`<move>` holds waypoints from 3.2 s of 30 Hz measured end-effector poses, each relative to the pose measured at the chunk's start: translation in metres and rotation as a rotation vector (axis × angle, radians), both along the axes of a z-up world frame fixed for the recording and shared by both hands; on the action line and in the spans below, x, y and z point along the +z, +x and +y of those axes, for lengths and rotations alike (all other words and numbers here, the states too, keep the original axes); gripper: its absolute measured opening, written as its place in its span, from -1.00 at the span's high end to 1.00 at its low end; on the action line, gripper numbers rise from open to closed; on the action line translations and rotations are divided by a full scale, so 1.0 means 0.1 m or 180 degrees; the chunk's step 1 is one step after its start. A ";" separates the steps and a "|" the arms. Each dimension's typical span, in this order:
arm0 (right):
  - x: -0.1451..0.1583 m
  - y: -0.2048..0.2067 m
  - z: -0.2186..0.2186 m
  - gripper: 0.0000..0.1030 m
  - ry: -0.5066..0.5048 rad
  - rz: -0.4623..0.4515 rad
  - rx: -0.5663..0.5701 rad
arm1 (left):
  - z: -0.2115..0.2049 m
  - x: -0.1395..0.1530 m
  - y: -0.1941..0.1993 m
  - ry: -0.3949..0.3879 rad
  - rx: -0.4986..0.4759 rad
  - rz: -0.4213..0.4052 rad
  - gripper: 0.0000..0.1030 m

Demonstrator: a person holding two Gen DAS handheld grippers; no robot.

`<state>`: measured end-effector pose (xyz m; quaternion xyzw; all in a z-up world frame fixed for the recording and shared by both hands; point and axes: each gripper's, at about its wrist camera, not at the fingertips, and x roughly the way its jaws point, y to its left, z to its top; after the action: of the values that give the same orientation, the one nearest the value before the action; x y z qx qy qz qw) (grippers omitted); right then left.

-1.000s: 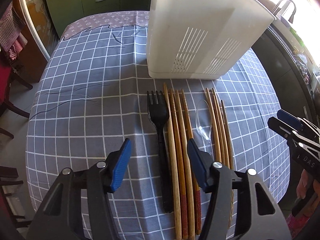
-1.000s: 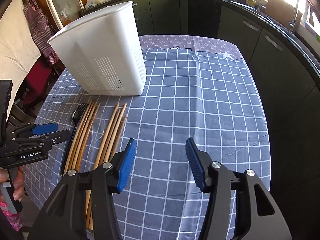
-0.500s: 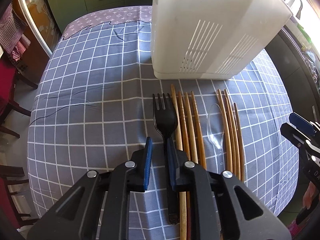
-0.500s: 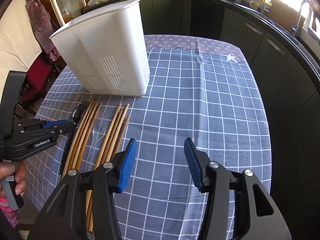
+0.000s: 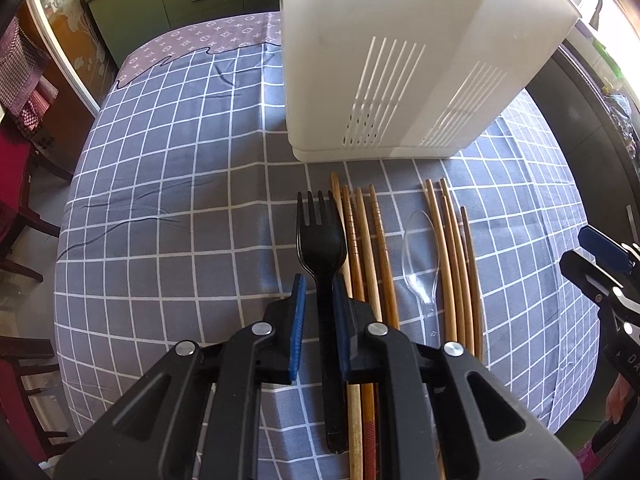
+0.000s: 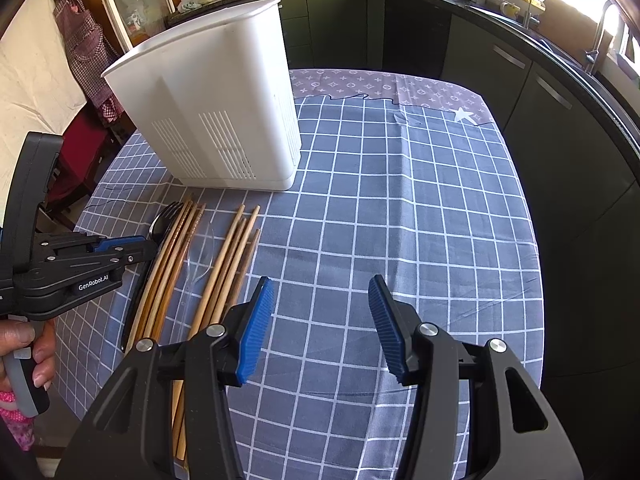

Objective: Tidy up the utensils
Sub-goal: 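Lower the left tool onto the black plastic fork and close on it, then grasp the clear plastic spoon with the right tool while the left tool lifts the fork, then drop the fork into the white holder with the left tool while the right tool lifts the spoon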

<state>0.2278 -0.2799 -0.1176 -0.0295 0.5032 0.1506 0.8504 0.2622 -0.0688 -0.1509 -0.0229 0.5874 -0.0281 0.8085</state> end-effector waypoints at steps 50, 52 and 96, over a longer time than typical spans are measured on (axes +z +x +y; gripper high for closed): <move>-0.49 0.11 1.19 0.78 0.0064 0.0731 0.0218 | 0.46 0.61 -0.55 -0.0188 -0.0073 -0.0869 0.82; -0.45 0.10 1.13 0.80 0.0214 0.0697 0.0246 | 0.47 0.68 -0.57 -0.0215 -0.0080 -0.0914 0.82; 1.48 0.32 0.17 0.81 0.1557 -0.0905 0.0178 | 0.28 1.52 0.02 -0.0363 0.0044 -0.2744 0.29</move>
<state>0.2597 -0.2631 0.0305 0.1420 0.3267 0.2853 0.8898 0.2644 -0.0413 0.0011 -0.0576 0.1934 -0.0620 0.9775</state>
